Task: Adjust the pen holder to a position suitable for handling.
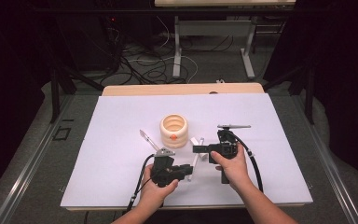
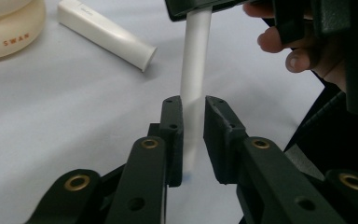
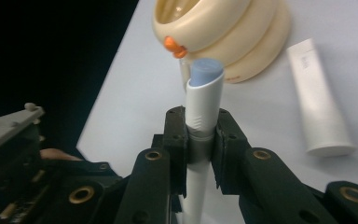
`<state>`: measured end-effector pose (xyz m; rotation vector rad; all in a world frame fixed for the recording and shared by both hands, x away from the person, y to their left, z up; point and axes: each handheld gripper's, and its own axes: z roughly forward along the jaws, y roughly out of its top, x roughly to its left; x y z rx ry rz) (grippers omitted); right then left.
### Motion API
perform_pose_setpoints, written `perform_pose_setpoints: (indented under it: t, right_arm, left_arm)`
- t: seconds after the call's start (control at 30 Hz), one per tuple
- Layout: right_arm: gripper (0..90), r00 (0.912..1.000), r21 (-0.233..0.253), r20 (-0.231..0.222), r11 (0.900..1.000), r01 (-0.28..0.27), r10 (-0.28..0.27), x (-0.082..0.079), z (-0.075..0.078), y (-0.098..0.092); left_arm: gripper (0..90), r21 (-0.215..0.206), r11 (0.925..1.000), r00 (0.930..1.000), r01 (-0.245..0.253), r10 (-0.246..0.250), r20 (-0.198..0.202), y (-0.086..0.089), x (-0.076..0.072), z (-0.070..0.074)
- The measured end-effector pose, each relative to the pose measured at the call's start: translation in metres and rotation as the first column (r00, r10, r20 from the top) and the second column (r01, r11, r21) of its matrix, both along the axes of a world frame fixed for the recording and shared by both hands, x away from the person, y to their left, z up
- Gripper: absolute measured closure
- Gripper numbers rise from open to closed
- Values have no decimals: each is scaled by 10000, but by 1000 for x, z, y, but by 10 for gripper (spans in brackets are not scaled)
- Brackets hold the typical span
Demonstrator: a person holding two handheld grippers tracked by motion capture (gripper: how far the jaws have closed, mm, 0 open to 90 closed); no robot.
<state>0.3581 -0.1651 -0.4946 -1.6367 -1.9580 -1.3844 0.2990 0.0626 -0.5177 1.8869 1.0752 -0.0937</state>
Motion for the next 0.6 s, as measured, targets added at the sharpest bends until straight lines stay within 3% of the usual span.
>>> perform_pose_setpoints:
  t: [0.17,0.6]
  right_arm:
    - [781,9999,-61,103,9999,123,-122,2,1,-2]
    - [781,9977,-121,414,9984,546,-541,7,7,-11]
  left_arm:
    - [743,-101,9997,9996,-223,221,-190,7,5,-1]
    - [691,-100,9977,9977,-663,662,-151,19,13,0]
